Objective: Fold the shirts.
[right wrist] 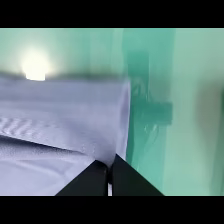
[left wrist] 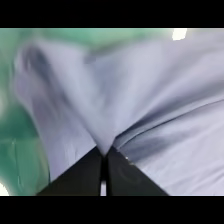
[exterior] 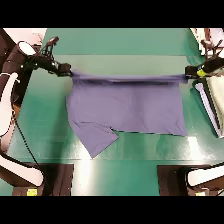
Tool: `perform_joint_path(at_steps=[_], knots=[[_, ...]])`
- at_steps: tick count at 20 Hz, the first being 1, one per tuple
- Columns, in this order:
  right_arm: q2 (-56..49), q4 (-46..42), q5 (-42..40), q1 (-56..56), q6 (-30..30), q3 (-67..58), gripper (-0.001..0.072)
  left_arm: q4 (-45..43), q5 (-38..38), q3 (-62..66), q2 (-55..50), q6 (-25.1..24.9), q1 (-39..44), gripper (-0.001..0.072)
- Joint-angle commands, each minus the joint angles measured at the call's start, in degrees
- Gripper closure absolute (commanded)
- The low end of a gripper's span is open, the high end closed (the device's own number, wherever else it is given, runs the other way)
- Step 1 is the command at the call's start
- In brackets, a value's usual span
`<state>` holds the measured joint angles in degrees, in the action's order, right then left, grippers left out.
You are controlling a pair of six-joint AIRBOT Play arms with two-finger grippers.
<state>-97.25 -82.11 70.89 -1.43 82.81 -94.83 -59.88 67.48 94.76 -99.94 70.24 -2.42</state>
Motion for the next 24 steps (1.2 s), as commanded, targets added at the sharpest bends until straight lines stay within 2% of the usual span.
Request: perform_joint_path(at_steps=[1, 4, 5, 6, 7, 8, 11, 13, 14, 15, 20, 24], knots=[[1.62, 0.13, -1.51, 1.14, -0.37, 7.43, 0.0694, -2.08, 0.22, -4.9, -0.07, 0.28, 0.11, 0.0678], [1.62, 0.11, -1.55, 2.64, -0.31, 8.44, 0.0693, -1.86, 0.44, -7.48, -0.07, 0.57, 0.11, 0.0676], [1.62, 0.15, -1.14, 3.1, -0.09, 7.93, 0.0689, -1.88, 1.36, -7.52, -0.04, 1.79, 0.11, 0.0636], [1.62, 0.72, -0.15, 3.1, -0.09, 7.1, 0.0612, -1.9, 2.54, -7.52, -0.04, 3.45, 0.11, 0.0306], [1.62, 1.73, 1.03, 3.04, -0.07, 6.1, 0.0405, -1.97, 3.26, -7.52, -0.04, 3.93, 0.11, 0.0048], [1.62, 2.67, 2.69, 2.73, -0.09, 4.87, 0.0318, -2.4, 4.11, -7.5, 0.11, 5.09, -0.15, 0.0044], [2.67, 3.1, 10.21, 0.68, -0.15, 1.86, 0.032, -3.61, 11.37, -6.38, 0.76, 6.34, -2.45, 0.0045], [6.14, 3.21, 12.61, -1.57, -0.2, 4.26, 0.0323, -3.89, 13.94, -9.14, 4.15, 6.34, -4.39, 0.0046], [8.61, 4.44, 12.76, -2.67, -0.7, 6.91, 0.0324, -4.42, 12.96, -12.96, 7.56, 6.8, -4.81, 0.0105], [10.95, 6.32, 12.66, -3.76, -1.49, 9.6, 0.0324, -5.44, 11.23, -17.73, 11.37, 8.02, -5.01, 0.0231], [19.78, 15.21, 7.04, -8.11, -4.63, 21.33, 0.0324, -4.79, 5.18, -46.93, 31.69, 12.46, -2.75, 0.0216], [22.12, 16.59, 5.68, -8.61, -4.92, 24.87, 0.0324, -0.15, 1.27, -61.35, 40.52, 13.94, 3.39, 0.0216]])
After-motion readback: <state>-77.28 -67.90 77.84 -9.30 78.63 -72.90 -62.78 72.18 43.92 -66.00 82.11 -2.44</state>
